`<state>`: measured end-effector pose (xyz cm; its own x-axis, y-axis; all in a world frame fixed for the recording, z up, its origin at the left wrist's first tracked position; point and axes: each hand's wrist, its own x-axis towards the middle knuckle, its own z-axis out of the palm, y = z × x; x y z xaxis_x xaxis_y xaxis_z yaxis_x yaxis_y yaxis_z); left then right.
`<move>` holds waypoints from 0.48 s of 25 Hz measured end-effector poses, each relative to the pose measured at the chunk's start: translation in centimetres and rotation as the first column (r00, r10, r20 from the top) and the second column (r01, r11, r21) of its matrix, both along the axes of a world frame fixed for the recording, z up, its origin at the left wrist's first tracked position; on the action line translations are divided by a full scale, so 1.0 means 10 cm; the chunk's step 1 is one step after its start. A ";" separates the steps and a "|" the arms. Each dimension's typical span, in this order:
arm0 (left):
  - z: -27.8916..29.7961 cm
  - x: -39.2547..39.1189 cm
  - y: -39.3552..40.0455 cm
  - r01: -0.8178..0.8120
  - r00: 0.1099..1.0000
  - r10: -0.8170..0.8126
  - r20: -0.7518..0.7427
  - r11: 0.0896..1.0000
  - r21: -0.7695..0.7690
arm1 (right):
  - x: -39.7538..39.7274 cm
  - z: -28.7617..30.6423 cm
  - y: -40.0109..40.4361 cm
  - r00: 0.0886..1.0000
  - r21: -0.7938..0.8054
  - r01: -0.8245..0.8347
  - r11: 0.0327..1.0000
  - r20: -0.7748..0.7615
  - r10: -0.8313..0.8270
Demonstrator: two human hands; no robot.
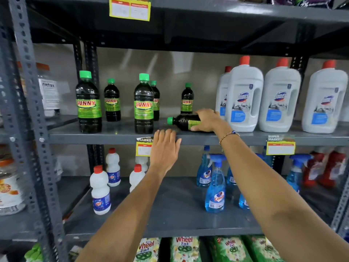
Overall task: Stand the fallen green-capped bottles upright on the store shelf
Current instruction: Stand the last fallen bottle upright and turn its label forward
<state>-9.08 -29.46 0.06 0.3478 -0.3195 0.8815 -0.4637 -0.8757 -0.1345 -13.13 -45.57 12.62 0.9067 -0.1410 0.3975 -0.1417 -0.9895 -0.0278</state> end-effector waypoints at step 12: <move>-0.07 0.06 -0.05 0.015 0.996 -0.011 0.084 0.999 -0.048 | 0.11 0.05 -0.12 0.947 0.428 -0.215 0.878 0.309 0.082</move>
<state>-8.52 -29.94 -0.61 0.2680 -0.2791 0.9221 -0.4637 -0.8763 -0.1305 -12.03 -46.74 13.14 0.7955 -0.2372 0.5576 0.0854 -0.8671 -0.4907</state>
